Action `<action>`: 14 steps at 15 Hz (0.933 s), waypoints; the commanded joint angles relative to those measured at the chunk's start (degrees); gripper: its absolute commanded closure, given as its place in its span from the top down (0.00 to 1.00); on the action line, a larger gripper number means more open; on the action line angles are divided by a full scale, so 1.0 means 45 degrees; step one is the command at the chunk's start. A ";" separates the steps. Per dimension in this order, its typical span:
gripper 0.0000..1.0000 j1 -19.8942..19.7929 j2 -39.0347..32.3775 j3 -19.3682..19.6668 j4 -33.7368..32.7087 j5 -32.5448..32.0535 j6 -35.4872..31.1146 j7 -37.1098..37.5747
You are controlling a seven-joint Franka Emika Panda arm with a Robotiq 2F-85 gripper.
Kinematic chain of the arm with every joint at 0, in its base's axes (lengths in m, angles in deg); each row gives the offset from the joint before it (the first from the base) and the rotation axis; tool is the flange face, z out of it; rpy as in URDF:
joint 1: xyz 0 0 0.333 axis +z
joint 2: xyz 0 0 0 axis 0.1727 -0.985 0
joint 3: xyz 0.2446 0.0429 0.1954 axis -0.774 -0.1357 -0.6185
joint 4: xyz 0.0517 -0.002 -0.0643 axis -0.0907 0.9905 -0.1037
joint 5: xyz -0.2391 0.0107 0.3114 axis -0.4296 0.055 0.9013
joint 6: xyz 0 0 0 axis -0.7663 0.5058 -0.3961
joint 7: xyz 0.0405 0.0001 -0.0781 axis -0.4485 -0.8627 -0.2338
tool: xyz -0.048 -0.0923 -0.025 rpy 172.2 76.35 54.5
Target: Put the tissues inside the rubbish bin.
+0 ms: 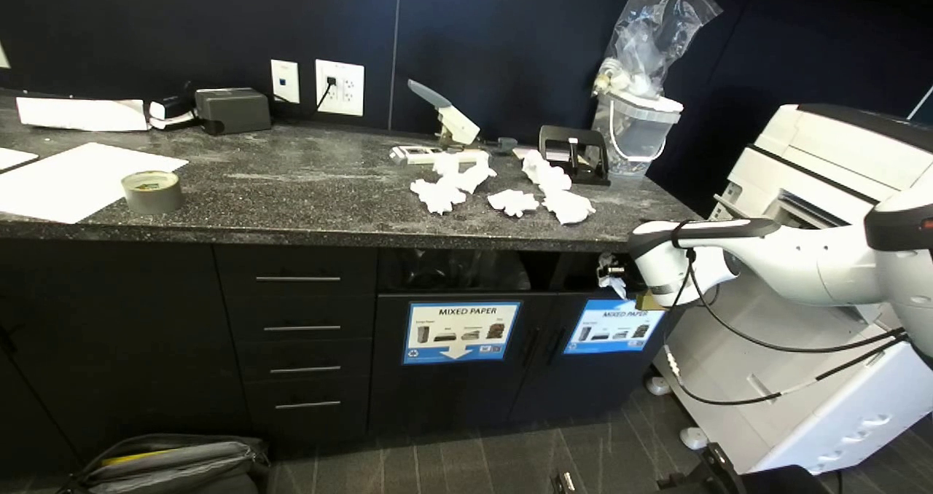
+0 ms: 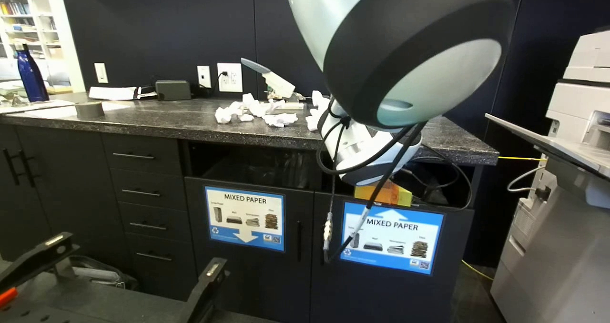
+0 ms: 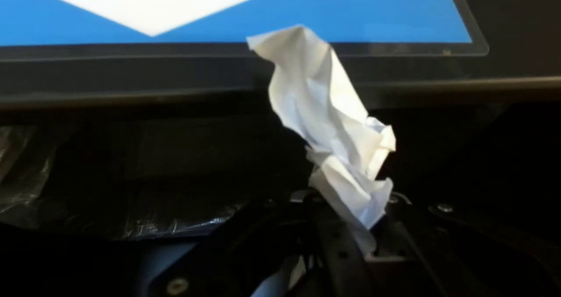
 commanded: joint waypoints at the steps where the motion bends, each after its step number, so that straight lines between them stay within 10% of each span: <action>1: 0.14 0.0412 0.0031 -0.0416 -0.0346 0.1626 -0.0640 -0.0746; 5: 0.15 0.0722 0.0043 -0.0246 -0.0555 0.2551 -0.0580 -0.0983; 6: 0.40 0.0647 0.0047 -0.0353 -0.0458 0.2664 -0.0583 -0.1254; 14: 0.88 0.1431 0.0051 0.0442 -0.0593 0.2849 -0.1166 -0.2183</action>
